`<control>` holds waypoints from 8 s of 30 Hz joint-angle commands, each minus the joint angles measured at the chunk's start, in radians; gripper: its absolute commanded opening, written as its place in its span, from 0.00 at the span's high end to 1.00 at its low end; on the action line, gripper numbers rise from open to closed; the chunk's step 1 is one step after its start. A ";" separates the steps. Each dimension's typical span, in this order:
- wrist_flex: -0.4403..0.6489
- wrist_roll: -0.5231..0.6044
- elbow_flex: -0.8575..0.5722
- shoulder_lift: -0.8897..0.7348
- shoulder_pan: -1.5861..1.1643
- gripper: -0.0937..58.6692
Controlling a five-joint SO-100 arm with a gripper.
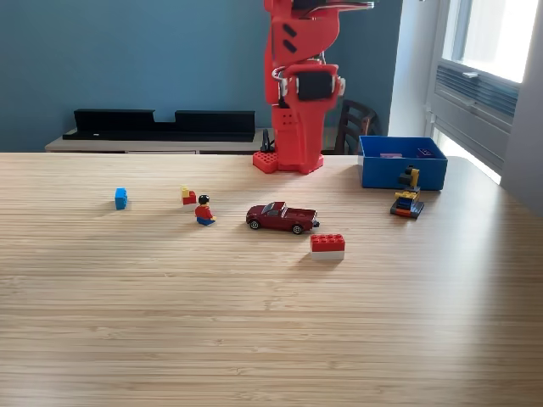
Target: Grasp a lego block and put it in the bin.
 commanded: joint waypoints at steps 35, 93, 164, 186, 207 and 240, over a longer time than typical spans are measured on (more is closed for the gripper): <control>-0.241 -0.020 0.311 -0.075 0.130 0.53; 0.354 0.193 -0.187 -0.002 -1.074 1.00; 0.377 0.103 -0.368 -0.091 -0.287 1.00; 0.301 0.106 -0.353 -0.101 -0.224 1.00; -0.109 -0.091 -0.115 -0.114 -0.095 0.56; -0.041 -0.002 -0.557 -0.689 -0.052 0.60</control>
